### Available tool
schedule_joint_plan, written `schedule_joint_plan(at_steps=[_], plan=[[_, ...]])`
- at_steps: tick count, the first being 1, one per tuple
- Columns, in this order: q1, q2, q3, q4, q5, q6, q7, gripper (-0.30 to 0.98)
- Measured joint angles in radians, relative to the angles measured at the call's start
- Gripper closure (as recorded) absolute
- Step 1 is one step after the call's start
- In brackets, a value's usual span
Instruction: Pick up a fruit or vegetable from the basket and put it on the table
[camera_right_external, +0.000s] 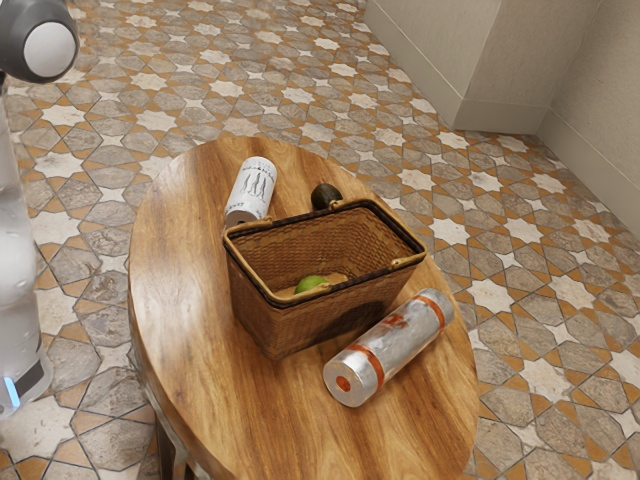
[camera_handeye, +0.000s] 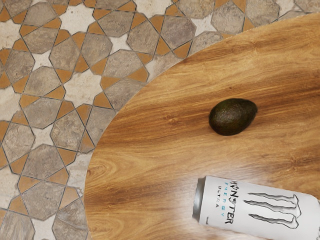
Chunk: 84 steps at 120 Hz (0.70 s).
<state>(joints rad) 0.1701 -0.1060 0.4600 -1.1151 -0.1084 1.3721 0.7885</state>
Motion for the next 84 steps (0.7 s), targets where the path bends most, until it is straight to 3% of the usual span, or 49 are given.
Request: schedule_joint_plan(at_steps=[10,21,32,44,66,73,84], plan=[[0.014,-0.048,-0.107,0.040,0.027,-0.021,-0.011,0.02],[-0.011,0.012,-0.274,0.042,0.105,-0.019,-0.026,0.02],[-0.075,0.073,-0.332,0.032,0.141,-0.007,-0.039,0.02],[-0.069,0.138,-0.417,0.000,0.063,0.010,-0.064,0.02],[-0.177,0.264,-0.468,-0.021,0.069,0.013,-0.217,0.02],[-0.217,0.211,-0.469,-0.094,0.074,0.013,-0.262,0.02],[-0.307,0.012,-0.470,-0.383,0.092,0.060,-0.333,0.02]])
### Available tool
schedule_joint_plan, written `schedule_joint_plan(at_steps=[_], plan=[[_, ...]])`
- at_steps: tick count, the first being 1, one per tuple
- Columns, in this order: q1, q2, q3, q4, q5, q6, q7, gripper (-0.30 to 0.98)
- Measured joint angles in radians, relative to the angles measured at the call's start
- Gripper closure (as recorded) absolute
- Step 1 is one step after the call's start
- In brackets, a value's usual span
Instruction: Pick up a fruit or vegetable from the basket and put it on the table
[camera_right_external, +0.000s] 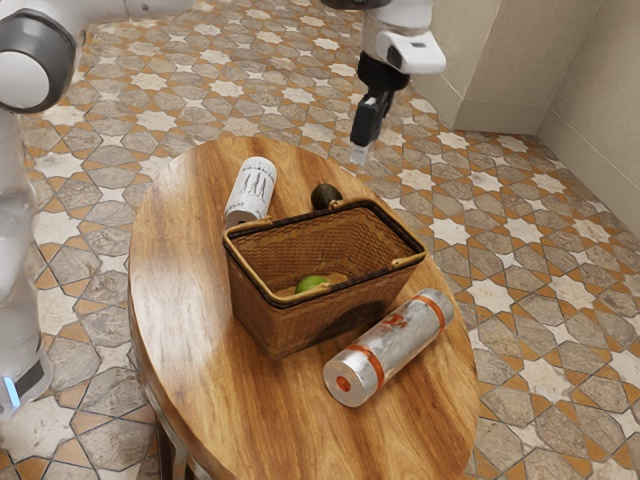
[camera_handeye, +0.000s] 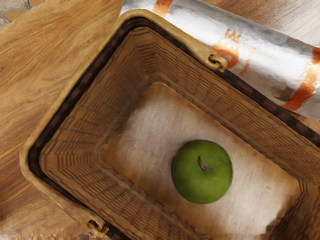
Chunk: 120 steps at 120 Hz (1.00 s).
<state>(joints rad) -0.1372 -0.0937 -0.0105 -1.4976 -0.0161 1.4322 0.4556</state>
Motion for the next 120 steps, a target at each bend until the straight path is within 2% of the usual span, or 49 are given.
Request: schedule_joint_plan(at_steps=[6,13,36,60,71,88,120], plan=[[-0.025,-0.079,-0.001,-0.118,0.015,0.038,-0.033,0.02],[-0.055,-0.141,-0.004,-0.214,0.063,0.105,-0.046,0.02],[-0.080,-0.170,-0.011,-0.262,0.131,0.247,0.061,0.02],[-0.084,-0.170,-0.016,-0.346,0.147,0.294,0.149,0.02],[-0.087,-0.172,-0.060,-0.372,0.153,0.279,0.182,0.02],[-0.111,-0.170,-0.098,-0.396,0.151,0.259,0.217,0.02],[-0.113,-0.130,-0.102,-0.403,0.158,0.252,0.249,0.02]])
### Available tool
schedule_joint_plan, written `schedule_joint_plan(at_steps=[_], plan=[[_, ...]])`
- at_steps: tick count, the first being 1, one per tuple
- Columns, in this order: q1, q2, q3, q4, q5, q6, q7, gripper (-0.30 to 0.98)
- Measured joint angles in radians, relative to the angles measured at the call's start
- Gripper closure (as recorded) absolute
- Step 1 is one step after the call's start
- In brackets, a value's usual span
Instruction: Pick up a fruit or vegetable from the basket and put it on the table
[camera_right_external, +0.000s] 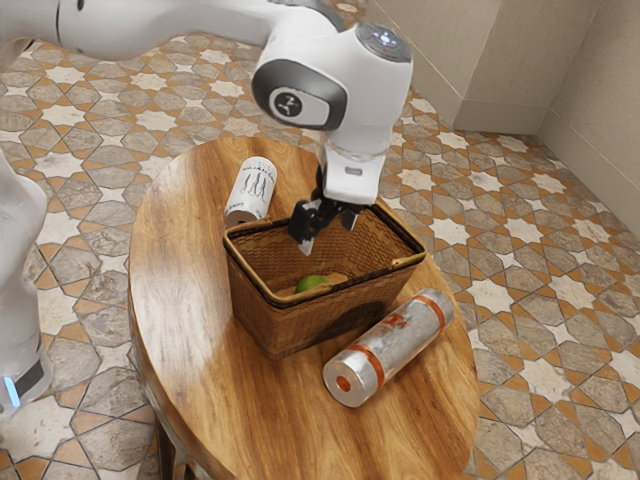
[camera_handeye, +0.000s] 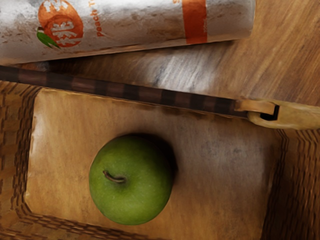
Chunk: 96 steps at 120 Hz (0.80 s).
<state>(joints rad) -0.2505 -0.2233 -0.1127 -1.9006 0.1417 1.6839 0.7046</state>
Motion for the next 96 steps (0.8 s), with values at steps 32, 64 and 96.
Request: schedule_joint_plan(at_steps=[32,64,96], plan=[[-0.002,0.045,0.000,0.000,0.001,0.012,0.023,0.02],[-0.003,0.055,0.000,-0.001,0.002,0.037,0.038,0.02],[-0.003,0.087,0.001,-0.015,0.002,0.045,0.047,0.02]])
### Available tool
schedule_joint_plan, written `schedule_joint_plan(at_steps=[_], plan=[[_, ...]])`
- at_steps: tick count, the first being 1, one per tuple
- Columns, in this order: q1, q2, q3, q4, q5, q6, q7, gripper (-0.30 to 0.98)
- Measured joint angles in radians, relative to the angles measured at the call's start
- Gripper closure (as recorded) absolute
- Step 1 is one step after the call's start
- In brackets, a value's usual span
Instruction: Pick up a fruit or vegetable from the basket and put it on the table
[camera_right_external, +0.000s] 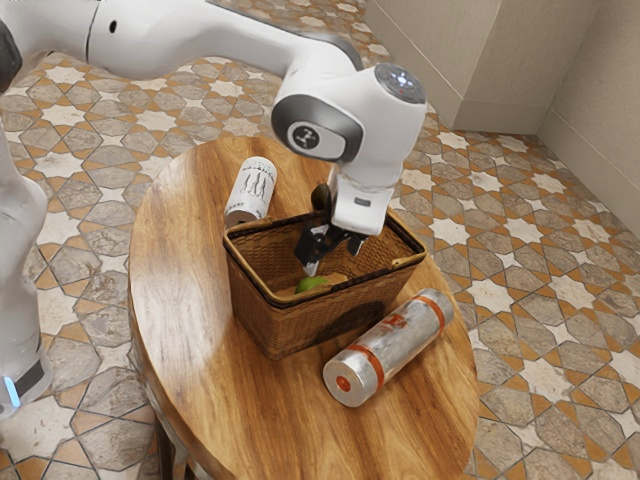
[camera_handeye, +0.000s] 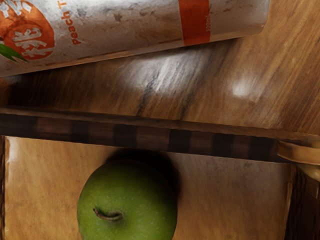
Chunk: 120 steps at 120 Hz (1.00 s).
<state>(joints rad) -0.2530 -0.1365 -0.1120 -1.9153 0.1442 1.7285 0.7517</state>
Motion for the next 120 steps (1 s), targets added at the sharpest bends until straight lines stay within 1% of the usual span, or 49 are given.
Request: schedule_joint_plan(at_steps=[20,49,62,70,85,95,102,111,120], plan=[[-0.002,-0.012,0.002,-0.026,0.000,0.002,0.004,0.02],[-0.059,-0.019,0.006,-0.027,0.000,0.003,0.007,0.02],[-0.063,-0.014,0.006,-0.022,0.001,0.003,0.008,0.02],[-0.042,-0.014,0.007,-0.021,0.001,0.003,0.008,0.02],[0.037,-0.014,0.008,-0.020,0.001,0.002,0.008,0.02],[0.085,-0.005,0.012,0.038,0.019,-0.005,0.009,0.02],[0.092,0.000,0.021,0.067,0.036,-0.011,0.010,0.02],[0.070,0.002,0.055,0.082,0.056,-0.017,0.011,0.02],[0.056,0.013,0.061,0.087,0.067,-0.024,0.012,0.02]])
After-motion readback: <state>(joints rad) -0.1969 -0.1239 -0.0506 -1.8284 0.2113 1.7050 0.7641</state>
